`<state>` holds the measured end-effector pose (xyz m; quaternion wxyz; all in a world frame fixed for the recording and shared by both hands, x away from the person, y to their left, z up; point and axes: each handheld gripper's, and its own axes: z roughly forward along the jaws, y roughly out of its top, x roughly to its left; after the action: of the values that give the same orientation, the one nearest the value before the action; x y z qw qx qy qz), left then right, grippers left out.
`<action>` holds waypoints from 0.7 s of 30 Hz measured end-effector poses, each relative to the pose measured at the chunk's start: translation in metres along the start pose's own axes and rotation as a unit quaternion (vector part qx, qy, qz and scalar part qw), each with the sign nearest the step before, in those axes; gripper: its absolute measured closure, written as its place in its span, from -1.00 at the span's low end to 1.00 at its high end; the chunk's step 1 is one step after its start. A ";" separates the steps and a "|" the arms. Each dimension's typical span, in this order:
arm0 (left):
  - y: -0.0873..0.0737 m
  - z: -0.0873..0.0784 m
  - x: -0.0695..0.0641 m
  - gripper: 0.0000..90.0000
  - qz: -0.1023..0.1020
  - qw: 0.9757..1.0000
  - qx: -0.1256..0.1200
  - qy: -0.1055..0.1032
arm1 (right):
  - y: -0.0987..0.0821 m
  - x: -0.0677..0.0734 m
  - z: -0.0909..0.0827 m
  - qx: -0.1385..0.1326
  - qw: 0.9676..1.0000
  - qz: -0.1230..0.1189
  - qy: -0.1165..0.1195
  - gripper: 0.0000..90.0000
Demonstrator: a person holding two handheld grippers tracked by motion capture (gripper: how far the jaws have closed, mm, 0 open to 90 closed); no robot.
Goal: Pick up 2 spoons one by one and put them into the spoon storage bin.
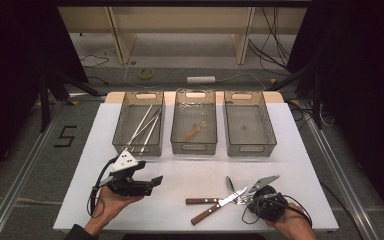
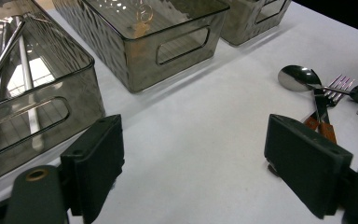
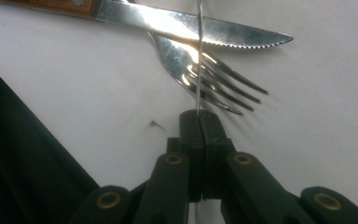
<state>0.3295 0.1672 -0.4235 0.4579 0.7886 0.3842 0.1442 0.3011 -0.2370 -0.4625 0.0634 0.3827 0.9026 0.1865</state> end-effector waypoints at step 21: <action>-0.001 -0.004 0.001 -0.57 -0.003 1.000 -0.017 0.003 | 0.015 -0.005 -0.023 -0.065 0.998 -0.006 0.013 1.00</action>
<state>0.3270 0.1712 -0.4225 0.4704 0.7794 0.3851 0.1514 0.3086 -0.2371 -0.4359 0.0776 0.3699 0.8917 0.2489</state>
